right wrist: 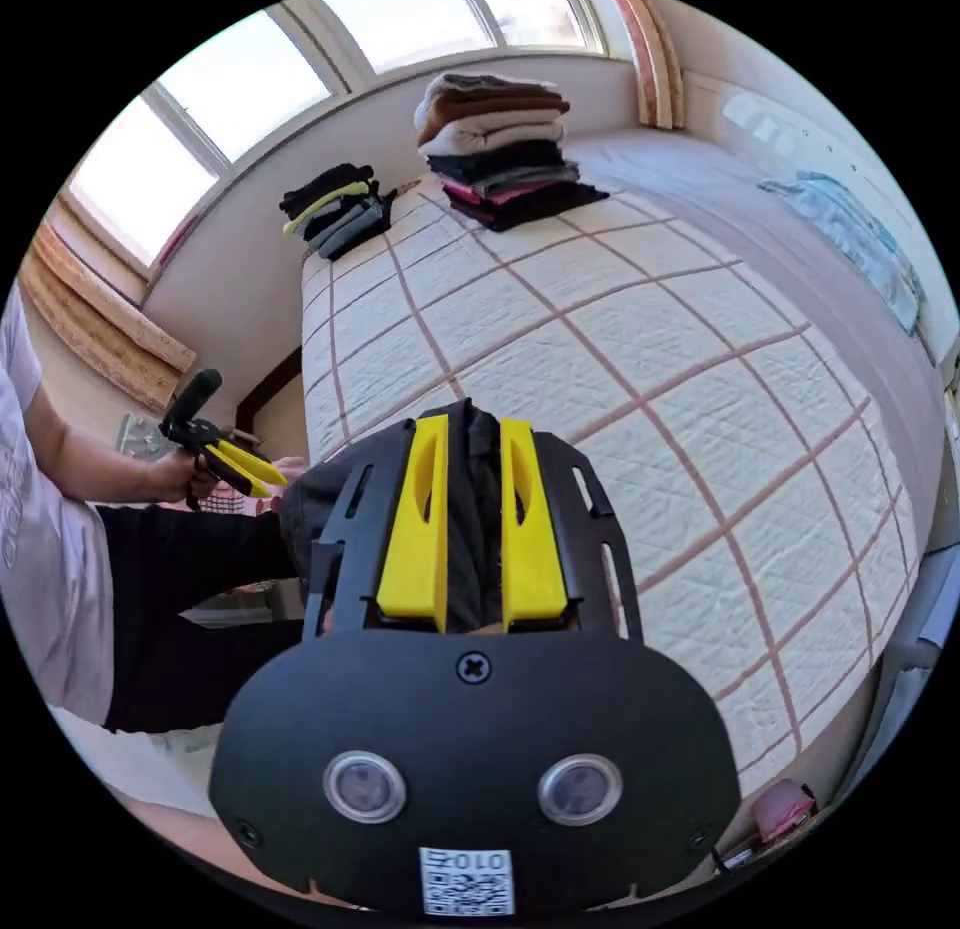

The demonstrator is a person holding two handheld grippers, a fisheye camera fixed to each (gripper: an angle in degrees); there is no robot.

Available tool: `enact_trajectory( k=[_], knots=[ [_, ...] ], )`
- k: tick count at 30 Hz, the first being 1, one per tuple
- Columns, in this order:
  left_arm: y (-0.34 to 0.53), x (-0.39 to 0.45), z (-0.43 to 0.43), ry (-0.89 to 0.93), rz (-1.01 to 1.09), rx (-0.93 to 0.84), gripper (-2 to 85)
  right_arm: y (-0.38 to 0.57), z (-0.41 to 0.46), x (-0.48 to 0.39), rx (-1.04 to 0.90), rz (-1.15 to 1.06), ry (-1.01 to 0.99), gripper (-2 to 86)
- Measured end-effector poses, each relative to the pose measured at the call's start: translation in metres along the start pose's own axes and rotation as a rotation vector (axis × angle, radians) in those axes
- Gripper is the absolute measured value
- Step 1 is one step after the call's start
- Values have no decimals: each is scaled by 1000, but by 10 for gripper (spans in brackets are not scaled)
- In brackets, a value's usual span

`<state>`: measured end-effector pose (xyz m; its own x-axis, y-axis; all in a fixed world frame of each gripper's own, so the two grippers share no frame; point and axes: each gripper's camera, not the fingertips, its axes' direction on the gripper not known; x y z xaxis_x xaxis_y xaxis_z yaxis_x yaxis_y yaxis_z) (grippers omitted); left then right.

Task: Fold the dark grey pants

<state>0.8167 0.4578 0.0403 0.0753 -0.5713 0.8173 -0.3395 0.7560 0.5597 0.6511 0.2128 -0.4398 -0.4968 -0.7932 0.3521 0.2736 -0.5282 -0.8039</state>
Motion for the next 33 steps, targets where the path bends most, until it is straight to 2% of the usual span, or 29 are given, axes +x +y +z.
enact_trajectory(
  k=[3, 7, 9, 13, 17, 20, 24, 29, 33],
  knots=[
    [-5, -37, -4, 175, -184, 63, 128, -74, 54, -3, -179, -28, -89, 68],
    [-13, -62, -15, 292, -283, 106, 123, -123, 109, 0, -389, -3, -93, 72],
    [-19, -76, -22, 341, -346, 104, 117, -130, 121, 1, -442, 17, -85, 72],
    [-23, -89, -33, 327, -407, 78, 111, -145, 129, 3, -473, 71, -91, 55],
    [-35, -106, -23, 449, -489, 67, 95, -154, 134, 4, -494, 112, -104, 32],
    [-48, -114, -27, 364, -463, 56, 75, -162, 118, 2, -459, 116, -102, 21],
    [-43, -126, -43, 444, -393, 113, 52, -162, 68, 14, -391, 119, -115, 15],
    [-72, -135, -46, 424, -285, 126, 48, -157, 87, 39, -351, 119, -65, 20],
    [-79, -144, -52, 379, -164, 66, 62, -164, 87, 34, -322, 70, -80, 44]
  ],
)
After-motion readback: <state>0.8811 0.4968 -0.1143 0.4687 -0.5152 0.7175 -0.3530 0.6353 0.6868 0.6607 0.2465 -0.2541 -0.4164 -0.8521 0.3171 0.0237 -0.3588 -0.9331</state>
